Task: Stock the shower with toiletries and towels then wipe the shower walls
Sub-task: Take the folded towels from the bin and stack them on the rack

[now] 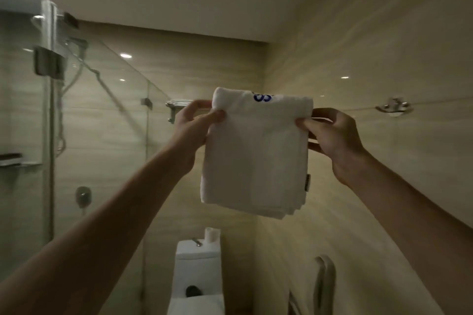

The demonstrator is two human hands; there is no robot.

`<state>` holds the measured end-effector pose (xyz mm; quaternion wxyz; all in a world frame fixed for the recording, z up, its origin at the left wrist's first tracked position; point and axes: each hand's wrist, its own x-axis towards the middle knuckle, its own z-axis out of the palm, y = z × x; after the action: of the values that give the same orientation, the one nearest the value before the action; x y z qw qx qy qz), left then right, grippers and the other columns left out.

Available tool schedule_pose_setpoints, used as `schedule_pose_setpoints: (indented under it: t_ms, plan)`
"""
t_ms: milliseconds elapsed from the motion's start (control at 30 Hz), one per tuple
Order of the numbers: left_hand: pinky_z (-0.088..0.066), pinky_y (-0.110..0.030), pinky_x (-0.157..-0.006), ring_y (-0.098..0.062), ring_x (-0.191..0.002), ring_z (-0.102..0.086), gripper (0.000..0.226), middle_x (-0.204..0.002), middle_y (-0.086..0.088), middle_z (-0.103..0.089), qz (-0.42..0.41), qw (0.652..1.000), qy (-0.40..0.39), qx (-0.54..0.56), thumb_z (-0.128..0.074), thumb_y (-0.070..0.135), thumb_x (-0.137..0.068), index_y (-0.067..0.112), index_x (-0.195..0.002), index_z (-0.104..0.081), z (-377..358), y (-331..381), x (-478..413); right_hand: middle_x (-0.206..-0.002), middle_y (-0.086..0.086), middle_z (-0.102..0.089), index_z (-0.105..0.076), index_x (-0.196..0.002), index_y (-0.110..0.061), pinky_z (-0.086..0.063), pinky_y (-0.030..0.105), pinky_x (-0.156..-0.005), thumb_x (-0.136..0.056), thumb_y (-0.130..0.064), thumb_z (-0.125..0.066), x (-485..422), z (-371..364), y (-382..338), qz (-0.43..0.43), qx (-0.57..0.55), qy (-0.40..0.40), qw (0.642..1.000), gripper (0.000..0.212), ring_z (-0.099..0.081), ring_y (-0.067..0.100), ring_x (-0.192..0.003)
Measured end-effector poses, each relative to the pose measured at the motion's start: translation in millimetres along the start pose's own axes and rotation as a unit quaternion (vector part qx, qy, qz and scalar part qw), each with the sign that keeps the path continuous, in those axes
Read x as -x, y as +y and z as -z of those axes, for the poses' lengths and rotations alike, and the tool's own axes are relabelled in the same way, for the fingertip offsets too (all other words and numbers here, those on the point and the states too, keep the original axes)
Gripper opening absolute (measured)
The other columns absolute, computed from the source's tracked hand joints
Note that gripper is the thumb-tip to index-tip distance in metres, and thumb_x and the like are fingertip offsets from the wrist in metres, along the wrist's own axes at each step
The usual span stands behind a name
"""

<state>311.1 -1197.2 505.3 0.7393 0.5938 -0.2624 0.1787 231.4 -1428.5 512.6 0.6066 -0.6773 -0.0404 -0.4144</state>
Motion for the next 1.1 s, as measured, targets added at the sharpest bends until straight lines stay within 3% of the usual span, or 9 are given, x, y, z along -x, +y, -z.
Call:
schedule_pose_setpoints:
  t_ms: [200, 367, 633, 833, 967, 1100]
  plan:
    - [-0.058, -0.034, -0.072, -0.031, -0.103, -0.069, 0.021, -0.116, -0.014, -0.069, -0.021, 0.997, 0.039, -0.06, -0.073, 0.019, -0.088, 0.016, -0.108, -0.068, 22.4, -34.2, -60.1, -0.098, -0.002, -0.073, -0.067, -0.103, -0.018, -0.062, 0.03, -0.074, -0.085, -0.018, -0.078, -70.9, -47.4, 61.0, 0.016, -0.041, -0.065, 0.997, 0.022, -0.073, 0.013, -0.087]
    - [-0.056, -0.027, -0.063, -0.023, -0.092, -0.07, 0.026, -0.115, -0.014, -0.068, -0.04, 0.992, 0.073, -0.099, -0.073, 0.02, -0.088, 0.015, -0.113, -0.068, 36.4, -64.3, -112.6, -0.099, 0.001, -0.075, -0.069, -0.104, -0.015, -0.063, 0.029, -0.072, -0.082, -0.016, -0.08, -136.7, -93.1, 110.3, 0.009, -0.095, -0.105, 0.99, 0.025, -0.074, 0.015, -0.086]
    - [-0.061, -0.033, -0.076, -0.017, -0.09, -0.074, 0.023, -0.093, 0.001, -0.076, -0.062, 0.974, 0.145, -0.165, -0.071, 0.017, -0.088, 0.018, -0.111, -0.069, 80.1, -109.5, -204.5, -0.1, 0.001, -0.074, -0.069, -0.104, -0.016, -0.062, 0.033, -0.077, -0.082, -0.017, -0.08, -228.8, -193.0, 168.4, 0.015, -0.119, -0.156, 0.98, 0.025, -0.073, 0.018, -0.091]
    - [-0.061, -0.037, -0.077, -0.021, -0.092, -0.072, 0.022, -0.097, -0.003, -0.074, -0.073, 0.967, 0.15, -0.191, -0.072, 0.017, -0.088, 0.018, -0.11, -0.069, 137.0, -145.6, -281.1, -0.096, 0.001, -0.075, -0.07, -0.099, -0.017, -0.062, 0.042, -0.083, -0.078, -0.02, -0.083, -281.0, -278.7, 203.5, 0.037, -0.116, -0.157, 0.98, 0.025, -0.074, 0.021, -0.091]
    - [-0.059, -0.048, -0.089, -0.025, -0.093, -0.07, 0.026, -0.095, -0.005, -0.071, -0.077, 0.972, 0.12, -0.189, -0.071, 0.014, -0.09, 0.011, -0.115, -0.066, 167.4, -162.4, -333.0, -0.095, 0.0, -0.076, -0.07, -0.096, -0.019, -0.062, 0.043, -0.083, -0.078, -0.019, -0.082, -313.0, -324.1, 216.1, 0.052, -0.113, -0.149, 0.981, 0.022, -0.074, 0.021, -0.092]
    - [-0.06, -0.046, -0.089, -0.031, -0.102, -0.071, 0.029, -0.101, -0.009, -0.071, -0.078, 0.973, 0.119, -0.183, -0.071, 0.015, -0.089, 0.012, -0.118, -0.066, 183.3, -176.7, -384.8, -0.096, 0.0, -0.075, -0.067, -0.091, -0.023, -0.061, 0.047, -0.086, -0.079, -0.019, -0.08, -348.2, -358.0, 226.8, 0.066, -0.099, -0.138, 0.983, 0.018, -0.073, 0.022, -0.094]
